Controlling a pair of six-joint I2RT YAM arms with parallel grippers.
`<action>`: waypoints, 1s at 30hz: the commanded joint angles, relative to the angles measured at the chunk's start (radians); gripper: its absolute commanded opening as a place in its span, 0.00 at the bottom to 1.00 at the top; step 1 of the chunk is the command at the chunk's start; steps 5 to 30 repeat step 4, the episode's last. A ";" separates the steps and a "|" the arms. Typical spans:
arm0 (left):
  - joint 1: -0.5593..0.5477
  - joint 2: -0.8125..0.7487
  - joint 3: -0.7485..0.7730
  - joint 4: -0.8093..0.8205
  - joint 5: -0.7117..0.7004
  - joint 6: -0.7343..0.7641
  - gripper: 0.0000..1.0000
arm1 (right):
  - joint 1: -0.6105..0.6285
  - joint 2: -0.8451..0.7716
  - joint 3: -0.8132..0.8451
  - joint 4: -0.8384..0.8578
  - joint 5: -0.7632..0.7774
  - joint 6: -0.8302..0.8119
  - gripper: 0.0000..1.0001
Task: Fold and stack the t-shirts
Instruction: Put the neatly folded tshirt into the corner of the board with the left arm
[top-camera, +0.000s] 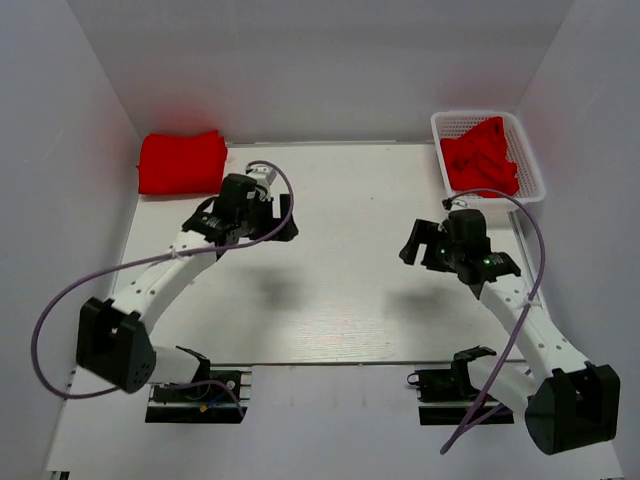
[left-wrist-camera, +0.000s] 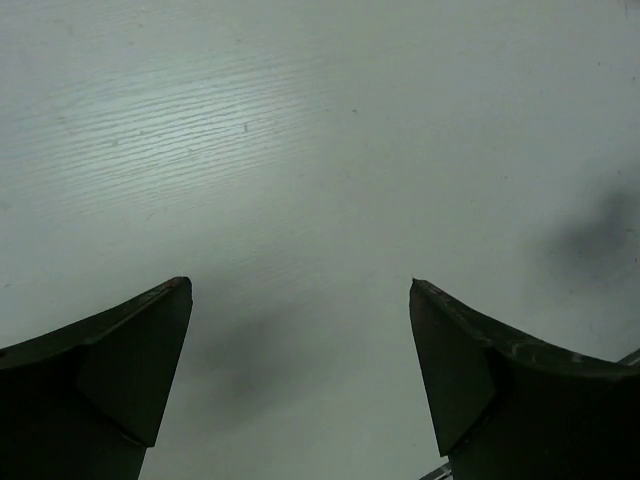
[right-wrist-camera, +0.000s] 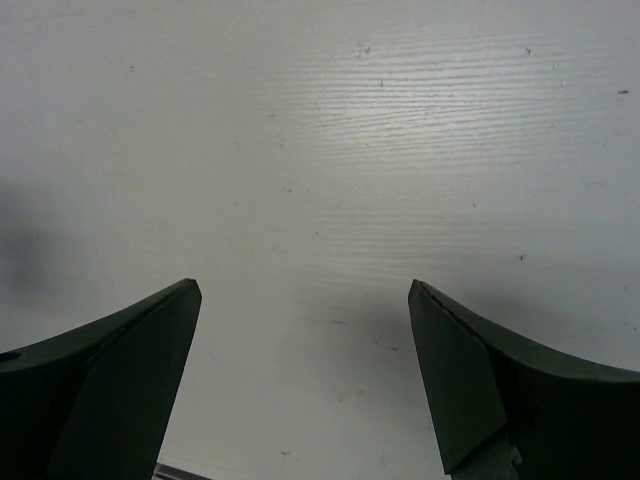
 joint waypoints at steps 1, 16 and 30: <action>-0.014 -0.150 -0.010 -0.048 -0.165 -0.059 1.00 | -0.002 -0.050 -0.030 0.003 -0.013 -0.014 0.90; -0.032 -0.173 0.001 -0.095 -0.196 -0.059 1.00 | -0.005 -0.064 -0.044 0.009 -0.018 -0.020 0.90; -0.032 -0.173 0.001 -0.095 -0.196 -0.059 1.00 | -0.005 -0.064 -0.044 0.009 -0.018 -0.020 0.90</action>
